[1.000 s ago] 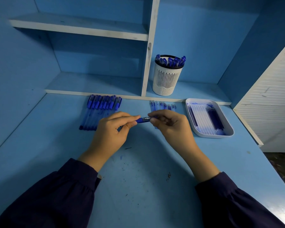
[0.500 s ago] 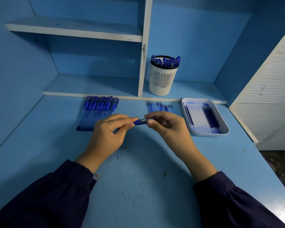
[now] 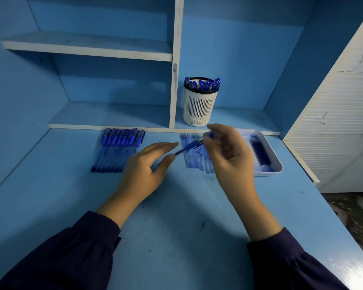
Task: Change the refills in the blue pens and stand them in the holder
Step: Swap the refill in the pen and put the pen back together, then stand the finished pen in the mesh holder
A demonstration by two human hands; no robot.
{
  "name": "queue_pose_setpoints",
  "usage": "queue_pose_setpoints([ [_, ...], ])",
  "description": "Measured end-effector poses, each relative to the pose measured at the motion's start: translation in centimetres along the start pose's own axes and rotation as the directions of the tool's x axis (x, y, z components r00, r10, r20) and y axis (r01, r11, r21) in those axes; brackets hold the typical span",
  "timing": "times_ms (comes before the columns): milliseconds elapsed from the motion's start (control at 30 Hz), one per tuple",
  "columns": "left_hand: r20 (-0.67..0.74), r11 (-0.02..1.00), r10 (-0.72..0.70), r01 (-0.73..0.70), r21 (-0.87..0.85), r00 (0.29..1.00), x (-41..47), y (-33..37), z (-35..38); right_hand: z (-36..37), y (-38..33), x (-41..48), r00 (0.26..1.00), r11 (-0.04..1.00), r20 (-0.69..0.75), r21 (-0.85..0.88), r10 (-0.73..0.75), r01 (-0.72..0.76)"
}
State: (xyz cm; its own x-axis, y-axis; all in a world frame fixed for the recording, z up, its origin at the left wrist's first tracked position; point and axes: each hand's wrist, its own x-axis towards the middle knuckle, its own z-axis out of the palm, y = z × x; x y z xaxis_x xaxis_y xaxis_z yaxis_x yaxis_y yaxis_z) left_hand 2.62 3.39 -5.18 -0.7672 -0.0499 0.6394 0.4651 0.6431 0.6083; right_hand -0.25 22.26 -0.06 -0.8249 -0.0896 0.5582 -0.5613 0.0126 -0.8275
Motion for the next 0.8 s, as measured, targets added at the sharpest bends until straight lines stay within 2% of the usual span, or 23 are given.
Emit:
queue_pose_setpoints([
  [133, 0.103, 0.971, -0.196, 0.179, 0.159, 0.975, 1.1, -1.0, 0.7, -1.6, -1.3, 2.4, 0.975, 0.993, -0.190, -0.066, -0.111, 0.100],
  [233, 0.180, 0.909, -0.302, 0.226, 0.351, 0.936, 2.4, -1.7, 1.4, -2.4, -2.8, 4.7, 0.936, 0.973, -0.273, -0.125, -0.223, 0.195],
  [400, 0.203, 0.875, -0.322, 0.209, 0.436, 0.925, 3.6, -2.5, 2.1, -2.5, -5.0, 9.4, 0.817, 0.887, -0.351, -0.242, -0.457, 0.393],
  [533, 0.215, 0.863, -0.332, 0.203, 0.462, 0.918, 3.7, -2.5, 2.4, -1.5, -5.2, 13.3, 0.741, 0.807, -0.341, -0.370, -0.579, 0.460],
  [600, 0.227, 0.864, -0.363, 0.235, 0.446, 0.903, 3.8, -2.4, 2.4, -0.8, -4.4, 15.3, 0.757, 0.796, -0.305, -0.413, -0.578, 0.442],
  [700, 0.238, 0.859, -0.385, 0.251, 0.447, 0.892, 4.1, -2.6, 2.5, 0.3, -2.0, 17.7, 0.827, 0.794, -0.207, -0.473, -0.522, 0.383],
  [800, 0.259, 0.858, -0.385, 0.240, 0.454, 0.886, 4.1, -2.6, 2.4, 0.8, 0.9, 19.3, 0.933, 0.771, -0.035, -0.574, -0.357, 0.274],
])
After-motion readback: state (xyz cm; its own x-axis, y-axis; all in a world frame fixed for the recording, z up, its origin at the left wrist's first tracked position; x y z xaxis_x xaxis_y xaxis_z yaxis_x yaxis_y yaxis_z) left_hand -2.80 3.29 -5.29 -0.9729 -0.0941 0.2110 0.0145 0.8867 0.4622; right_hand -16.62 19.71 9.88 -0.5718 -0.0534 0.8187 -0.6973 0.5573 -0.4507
